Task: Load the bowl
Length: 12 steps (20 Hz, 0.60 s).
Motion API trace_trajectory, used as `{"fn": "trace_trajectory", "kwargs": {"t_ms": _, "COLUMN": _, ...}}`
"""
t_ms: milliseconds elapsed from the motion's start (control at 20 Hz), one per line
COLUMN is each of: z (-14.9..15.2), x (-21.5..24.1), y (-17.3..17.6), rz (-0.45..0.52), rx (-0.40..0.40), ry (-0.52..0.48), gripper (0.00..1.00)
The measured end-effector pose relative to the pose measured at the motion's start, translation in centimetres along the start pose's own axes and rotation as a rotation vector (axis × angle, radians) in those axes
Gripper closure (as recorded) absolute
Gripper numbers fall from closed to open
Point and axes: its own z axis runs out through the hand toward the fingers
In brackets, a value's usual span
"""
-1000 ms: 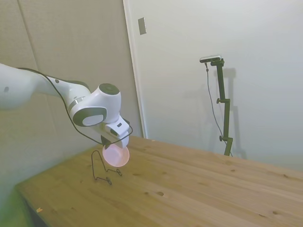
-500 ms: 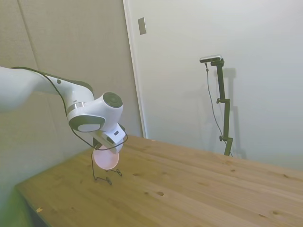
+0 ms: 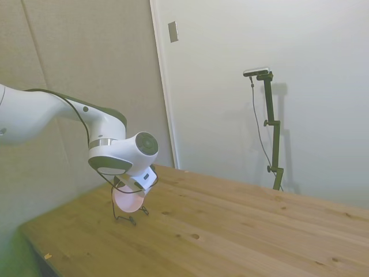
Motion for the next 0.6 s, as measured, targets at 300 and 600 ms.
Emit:
{"fn": "trace_trajectory", "kwargs": {"t_ms": 300, "z": 1.8, "x": 0.6, "y": -0.3, "rz": -0.008, "rx": 0.007, "ry": -0.017, "gripper": 1.0}}
{"fn": "trace_trajectory", "kwargs": {"t_ms": 600, "z": 3.6, "x": 1.4, "y": -0.6, "rz": -0.008, "rx": 0.0, "ry": -0.036, "gripper": 1.0}}
